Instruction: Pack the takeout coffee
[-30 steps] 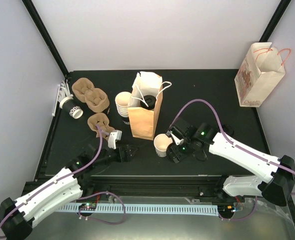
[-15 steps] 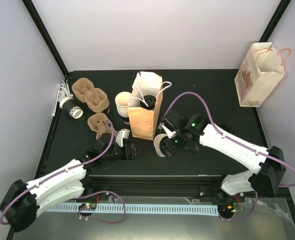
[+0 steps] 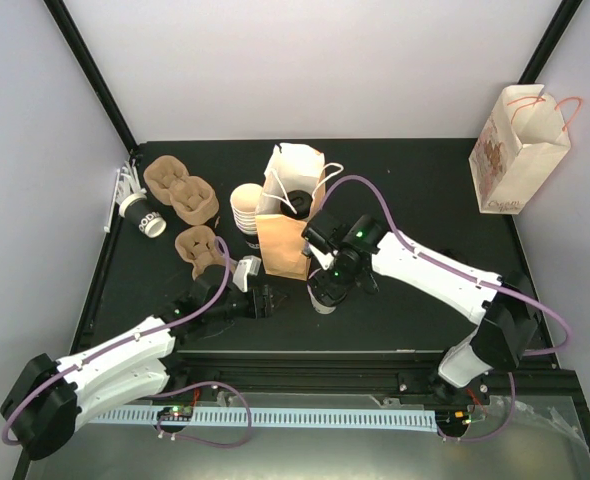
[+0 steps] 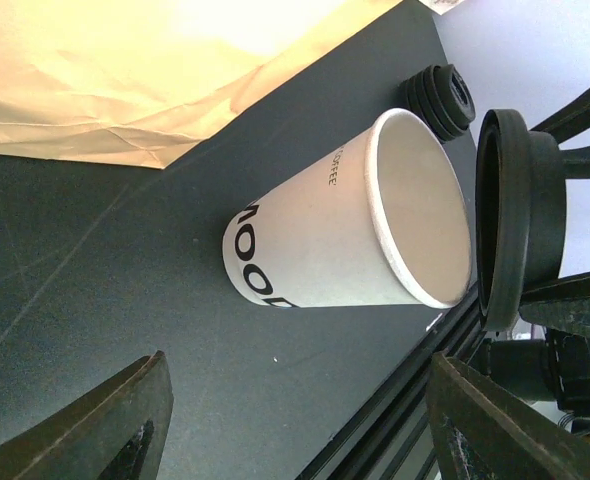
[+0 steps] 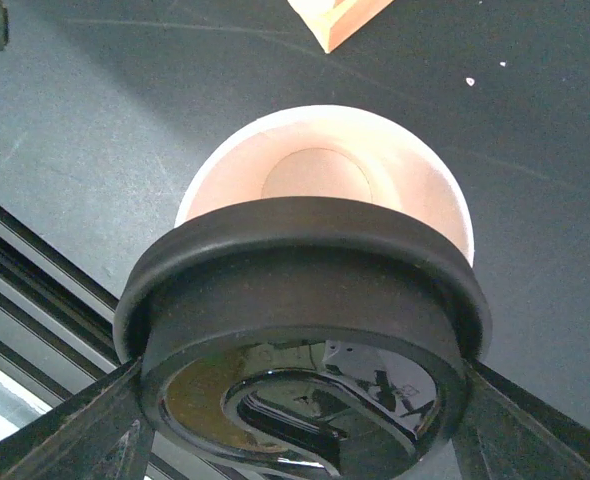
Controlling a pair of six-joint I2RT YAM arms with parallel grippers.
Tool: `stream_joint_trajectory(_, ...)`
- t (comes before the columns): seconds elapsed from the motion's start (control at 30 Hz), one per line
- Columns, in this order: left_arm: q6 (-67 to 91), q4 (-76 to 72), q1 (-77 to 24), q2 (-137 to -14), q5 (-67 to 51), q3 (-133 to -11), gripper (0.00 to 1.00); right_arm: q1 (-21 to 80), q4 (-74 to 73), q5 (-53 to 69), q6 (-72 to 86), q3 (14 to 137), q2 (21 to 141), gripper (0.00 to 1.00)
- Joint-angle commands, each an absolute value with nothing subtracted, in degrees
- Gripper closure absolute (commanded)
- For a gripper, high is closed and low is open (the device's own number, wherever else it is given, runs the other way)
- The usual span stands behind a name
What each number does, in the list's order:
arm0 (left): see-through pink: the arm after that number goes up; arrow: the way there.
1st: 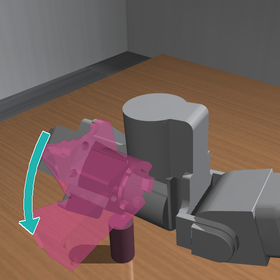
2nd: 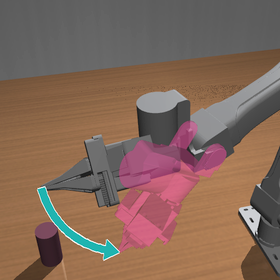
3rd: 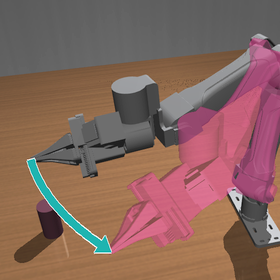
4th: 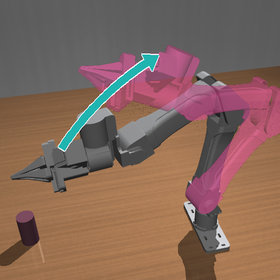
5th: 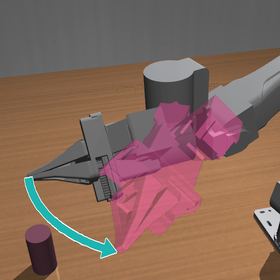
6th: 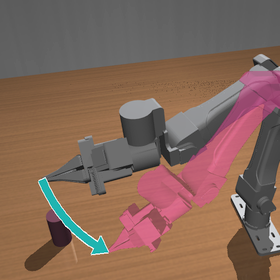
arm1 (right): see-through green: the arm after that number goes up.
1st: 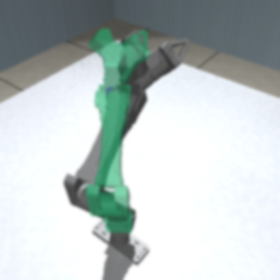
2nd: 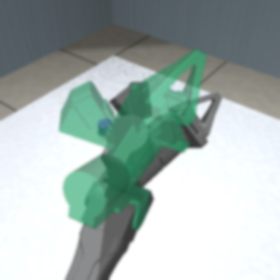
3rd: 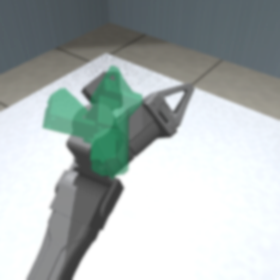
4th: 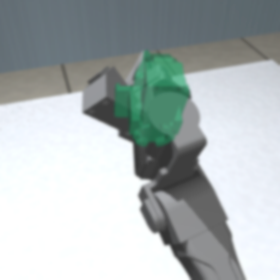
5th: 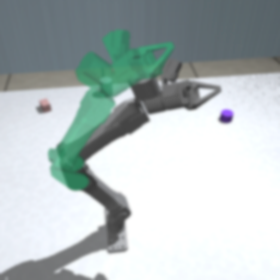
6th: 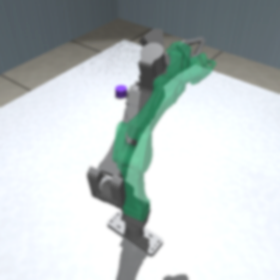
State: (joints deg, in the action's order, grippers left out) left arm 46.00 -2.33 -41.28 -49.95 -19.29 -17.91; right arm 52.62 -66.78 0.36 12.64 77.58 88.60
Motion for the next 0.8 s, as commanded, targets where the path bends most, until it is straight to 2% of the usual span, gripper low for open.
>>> stream_joint_trajectory(0.0, 44.57, -1.97, -41.22, -48.95, -17.77, -20.79, 0.28, 52.29, -68.42, -0.8, 11.48, 79.18, 89.23, 0.21)
stream_joint_trajectory(0.77, 44.83, -1.06, -40.61, -48.34, -19.32, -20.37, 0.28, 52.29, -68.76, -1.44, 10.12, 81.21, 93.37, 0.2)
